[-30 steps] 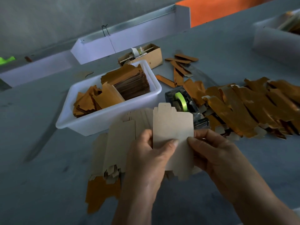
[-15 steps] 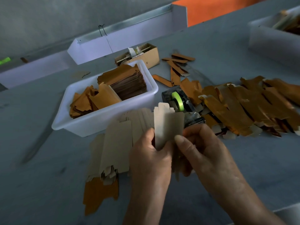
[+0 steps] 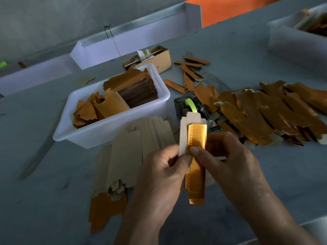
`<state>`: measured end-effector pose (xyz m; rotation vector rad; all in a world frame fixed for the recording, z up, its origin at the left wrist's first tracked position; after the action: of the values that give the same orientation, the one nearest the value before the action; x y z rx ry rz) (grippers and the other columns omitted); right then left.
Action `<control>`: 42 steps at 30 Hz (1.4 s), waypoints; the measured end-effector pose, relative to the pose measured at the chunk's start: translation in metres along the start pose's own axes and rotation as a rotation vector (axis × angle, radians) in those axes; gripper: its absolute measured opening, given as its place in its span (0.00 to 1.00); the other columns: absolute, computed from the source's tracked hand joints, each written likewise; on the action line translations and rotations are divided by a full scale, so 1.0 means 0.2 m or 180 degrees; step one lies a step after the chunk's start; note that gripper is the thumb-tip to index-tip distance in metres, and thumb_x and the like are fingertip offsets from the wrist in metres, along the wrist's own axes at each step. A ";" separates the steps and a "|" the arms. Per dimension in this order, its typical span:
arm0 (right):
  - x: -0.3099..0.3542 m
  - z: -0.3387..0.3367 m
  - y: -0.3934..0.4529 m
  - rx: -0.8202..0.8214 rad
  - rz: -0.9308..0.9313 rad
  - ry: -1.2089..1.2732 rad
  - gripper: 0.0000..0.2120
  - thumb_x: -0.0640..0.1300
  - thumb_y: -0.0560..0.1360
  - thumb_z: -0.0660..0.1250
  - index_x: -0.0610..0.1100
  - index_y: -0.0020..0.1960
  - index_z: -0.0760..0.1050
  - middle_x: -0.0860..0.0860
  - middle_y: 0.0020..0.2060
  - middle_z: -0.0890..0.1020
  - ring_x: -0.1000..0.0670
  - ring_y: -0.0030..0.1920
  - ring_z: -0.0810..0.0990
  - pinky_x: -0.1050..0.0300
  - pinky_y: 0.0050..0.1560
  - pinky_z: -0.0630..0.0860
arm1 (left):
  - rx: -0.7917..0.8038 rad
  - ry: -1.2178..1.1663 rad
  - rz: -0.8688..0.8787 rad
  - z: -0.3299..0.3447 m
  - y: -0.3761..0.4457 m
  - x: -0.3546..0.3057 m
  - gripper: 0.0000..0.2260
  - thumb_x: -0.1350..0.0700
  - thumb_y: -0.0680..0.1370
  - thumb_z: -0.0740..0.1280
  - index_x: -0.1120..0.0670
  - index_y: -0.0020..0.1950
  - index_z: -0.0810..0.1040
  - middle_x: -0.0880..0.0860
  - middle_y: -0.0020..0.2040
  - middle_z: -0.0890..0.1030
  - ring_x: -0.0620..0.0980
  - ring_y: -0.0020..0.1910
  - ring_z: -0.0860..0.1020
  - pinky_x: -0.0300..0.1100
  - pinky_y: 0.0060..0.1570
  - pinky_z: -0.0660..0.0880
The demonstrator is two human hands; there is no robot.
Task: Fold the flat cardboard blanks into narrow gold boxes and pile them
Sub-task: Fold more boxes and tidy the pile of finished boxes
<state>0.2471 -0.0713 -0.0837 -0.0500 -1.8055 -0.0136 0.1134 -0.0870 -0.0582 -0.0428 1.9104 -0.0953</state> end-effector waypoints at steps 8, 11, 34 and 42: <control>-0.07 0.07 -0.01 0.0578 0.0737 0.1707 0.14 0.48 0.65 0.68 0.44 0.48 0.80 0.47 0.39 0.84 0.49 0.41 0.83 0.50 0.48 0.76 | -0.0608 0.0590 -0.0023 -0.02 -0.01 0.01 0.06 0.51 0.74 0.70 0.43 0.50 0.80 0.45 0.44 0.83 0.40 0.43 0.81 0.31 0.39 0.77; -0.07 0.06 -0.01 0.0411 0.0736 0.1713 0.06 0.43 0.70 0.68 0.48 0.45 0.81 0.48 0.39 0.84 0.47 0.43 0.83 0.47 0.51 0.77 | -0.0874 0.0720 0.0095 -0.01 -0.03 -0.01 0.07 0.51 0.74 0.70 0.42 0.51 0.80 0.44 0.46 0.82 0.39 0.43 0.80 0.30 0.39 0.77; 0.02 0.04 0.02 0.0229 0.0314 0.1149 0.06 0.49 0.71 0.67 0.48 0.39 0.79 0.48 0.34 0.82 0.48 0.39 0.82 0.46 0.50 0.79 | -0.0458 -0.0234 -0.0639 -0.01 -0.05 0.04 0.01 0.54 0.73 0.71 0.49 0.43 0.81 0.49 0.36 0.83 0.43 0.32 0.81 0.34 0.30 0.76; 0.05 -0.25 0.16 -0.0742 -0.0176 0.0106 0.04 0.50 0.73 0.67 0.54 0.40 0.79 0.57 0.33 0.81 0.60 0.29 0.75 0.69 0.27 0.67 | -0.1072 -0.1339 -0.0590 -0.07 0.01 0.03 0.05 0.62 0.73 0.69 0.56 0.37 0.82 0.51 0.29 0.79 0.42 0.24 0.74 0.32 0.20 0.67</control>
<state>0.2946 -0.0404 -0.0634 -0.1650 -1.7644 -0.2630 0.0991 -0.0849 -0.0597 -0.4349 1.4803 0.1053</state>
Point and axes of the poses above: each hand's wrist, its own y-axis towards the middle knuckle, its own z-axis out of the palm, x = y × z, the point moved 6 cm from there along y, towards the middle knuckle
